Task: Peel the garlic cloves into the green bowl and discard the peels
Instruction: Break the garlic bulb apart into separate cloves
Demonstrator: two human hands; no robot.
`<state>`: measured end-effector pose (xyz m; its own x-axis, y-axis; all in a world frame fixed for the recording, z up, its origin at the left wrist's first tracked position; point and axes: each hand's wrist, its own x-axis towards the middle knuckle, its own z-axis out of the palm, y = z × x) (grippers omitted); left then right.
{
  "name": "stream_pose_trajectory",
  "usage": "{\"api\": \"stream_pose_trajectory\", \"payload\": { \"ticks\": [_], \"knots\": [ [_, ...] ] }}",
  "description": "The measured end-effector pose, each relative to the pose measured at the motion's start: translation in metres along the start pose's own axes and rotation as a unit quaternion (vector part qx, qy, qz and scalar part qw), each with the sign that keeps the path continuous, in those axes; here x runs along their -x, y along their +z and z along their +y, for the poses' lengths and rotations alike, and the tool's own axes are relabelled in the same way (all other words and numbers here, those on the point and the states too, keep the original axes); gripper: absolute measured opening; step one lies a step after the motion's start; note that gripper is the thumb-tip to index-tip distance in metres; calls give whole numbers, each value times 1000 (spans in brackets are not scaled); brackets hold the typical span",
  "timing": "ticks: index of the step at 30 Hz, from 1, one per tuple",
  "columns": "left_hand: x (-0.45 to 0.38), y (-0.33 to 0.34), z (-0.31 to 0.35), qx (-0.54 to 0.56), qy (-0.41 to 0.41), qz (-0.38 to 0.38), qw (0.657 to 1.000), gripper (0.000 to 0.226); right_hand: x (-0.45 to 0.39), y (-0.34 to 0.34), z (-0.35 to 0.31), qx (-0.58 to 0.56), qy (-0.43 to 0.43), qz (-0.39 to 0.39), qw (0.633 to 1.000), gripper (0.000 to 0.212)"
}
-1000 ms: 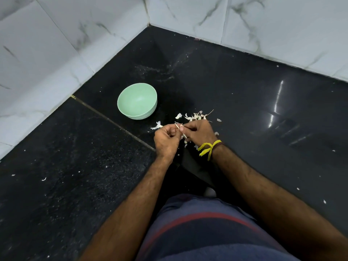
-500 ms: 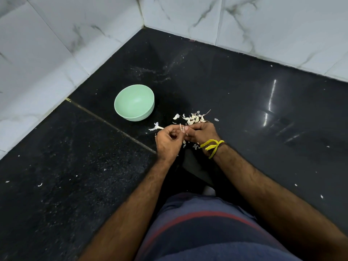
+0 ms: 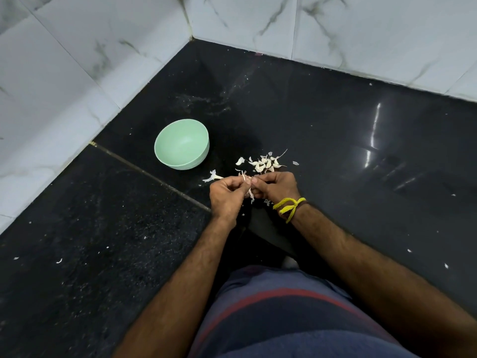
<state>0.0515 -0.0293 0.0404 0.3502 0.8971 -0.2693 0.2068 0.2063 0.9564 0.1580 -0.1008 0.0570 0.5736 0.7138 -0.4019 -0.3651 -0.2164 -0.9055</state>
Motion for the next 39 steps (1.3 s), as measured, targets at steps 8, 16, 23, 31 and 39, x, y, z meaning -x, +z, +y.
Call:
{"api": "stream_pose_trajectory", "payload": {
  "ticks": [8, 16, 23, 31, 39],
  "knots": [
    [2, 12, 3, -46, 59, 48, 996, 13, -2, 23, 10, -117, 39, 144, 982, 5],
    [13, 17, 6, -119, 201, 64, 970, 11, -6, 15, 5, -295, 126, 53, 946, 8],
    [-1, 6, 12, -52, 78, 20, 995, 41, -10, -2, 2, -171, 54, -25, 983, 5],
    [-2, -3, 12, -155, 119, 35, 980, 45, -18, -6, 1, -101, 39, -16, 994, 22],
    [2, -10, 12, -300, 162, 89, 936, 39, -27, -5, 1, 32, 3, 1, 999, 15]
  ]
}}
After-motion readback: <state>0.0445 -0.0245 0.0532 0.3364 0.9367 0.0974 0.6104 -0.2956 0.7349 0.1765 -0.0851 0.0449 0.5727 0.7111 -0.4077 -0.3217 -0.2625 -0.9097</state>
